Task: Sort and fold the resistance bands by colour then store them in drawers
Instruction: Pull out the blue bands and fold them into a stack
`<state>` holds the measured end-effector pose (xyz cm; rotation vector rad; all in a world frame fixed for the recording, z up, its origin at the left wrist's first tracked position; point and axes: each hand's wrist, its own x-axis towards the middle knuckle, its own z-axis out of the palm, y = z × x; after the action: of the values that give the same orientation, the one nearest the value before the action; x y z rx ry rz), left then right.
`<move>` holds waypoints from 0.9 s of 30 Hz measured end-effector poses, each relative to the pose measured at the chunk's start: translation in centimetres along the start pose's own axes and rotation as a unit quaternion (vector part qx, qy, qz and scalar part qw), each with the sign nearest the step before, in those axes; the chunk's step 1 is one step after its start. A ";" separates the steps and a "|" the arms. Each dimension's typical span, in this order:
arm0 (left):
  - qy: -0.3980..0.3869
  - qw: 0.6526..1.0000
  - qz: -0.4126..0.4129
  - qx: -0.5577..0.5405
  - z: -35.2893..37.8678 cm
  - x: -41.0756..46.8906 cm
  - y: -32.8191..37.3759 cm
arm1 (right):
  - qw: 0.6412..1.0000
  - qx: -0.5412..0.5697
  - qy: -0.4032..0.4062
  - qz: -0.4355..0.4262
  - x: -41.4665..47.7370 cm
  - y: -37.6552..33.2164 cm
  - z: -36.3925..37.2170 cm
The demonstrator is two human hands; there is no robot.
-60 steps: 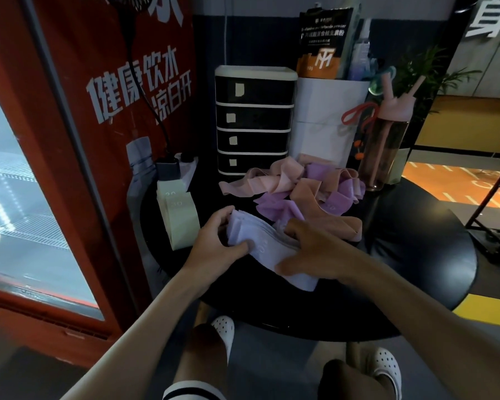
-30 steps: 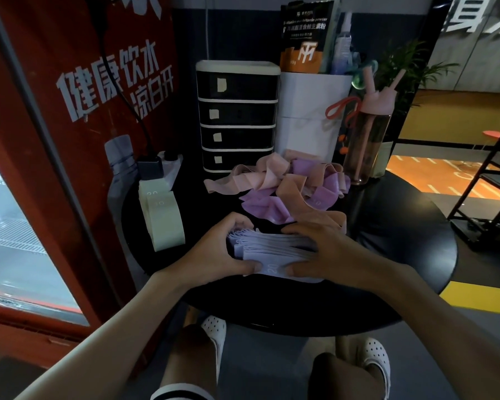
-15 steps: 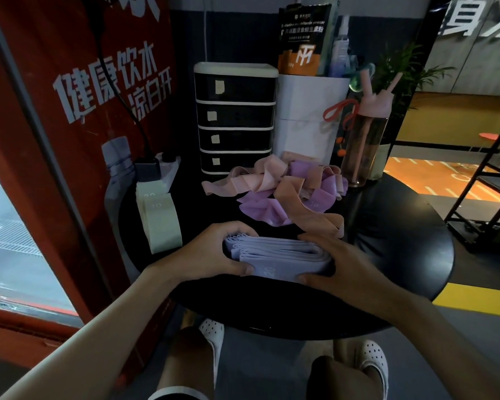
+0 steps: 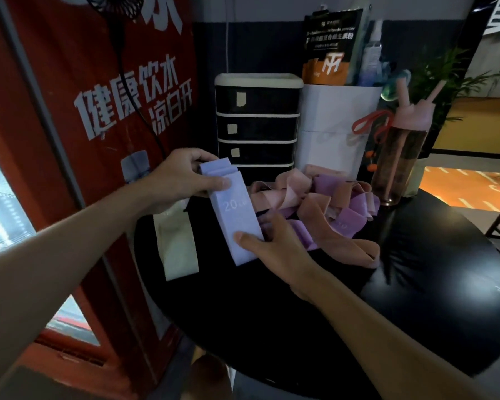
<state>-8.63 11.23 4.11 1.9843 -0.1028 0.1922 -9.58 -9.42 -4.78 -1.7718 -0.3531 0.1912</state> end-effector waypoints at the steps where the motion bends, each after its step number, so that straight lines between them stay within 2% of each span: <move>1: -0.010 1.000 -0.012 0.007 -0.8 0.7 -0.2 | 1.000 -0.002 0.003 0.001 1.0 0.1 0.9; 8: -0.062 0.992 -0.075 0.076 -3.9 4.6 -3.8 | 0.998 -0.066 0.019 0.016 5.7 2.5 5.0; 13: -0.085 0.986 -0.078 0.122 -3.8 6.6 -5.9 | 0.970 -0.241 -0.003 -0.030 6.2 3.3 5.0; 15: -0.097 0.981 -0.071 0.149 -3.7 7.1 -6.5 | 0.962 -0.266 -0.006 -0.067 5.7 3.9 4.5; 18: -0.110 0.973 -0.062 0.192 -3.7 7.7 -7.0 | 0.971 -0.206 -0.018 -0.118 4.9 4.4 3.8; 21: -0.118 0.961 -0.052 0.243 -3.7 8.1 -7.6 | 0.951 -0.269 -0.032 -0.148 4.7 4.3 4.1; 23: -0.137 0.934 -0.037 0.328 -3.8 8.1 -7.6 | 0.937 -0.309 -0.024 -0.158 4.7 4.2 4.2; 25: -0.128 0.912 -0.006 0.391 -3.9 7.6 -7.0 | 0.938 -0.306 -0.024 -0.161 4.8 4.2 4.2; 27: -0.094 0.911 0.059 0.396 -3.8 6.8 -5.8 | 0.940 -0.302 -0.027 -0.159 4.9 4.2 4.0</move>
<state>-1.34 17.20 1.63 2.8125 -0.3082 0.1268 -5.70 -4.88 -9.48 -2.2782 -0.7966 -0.1170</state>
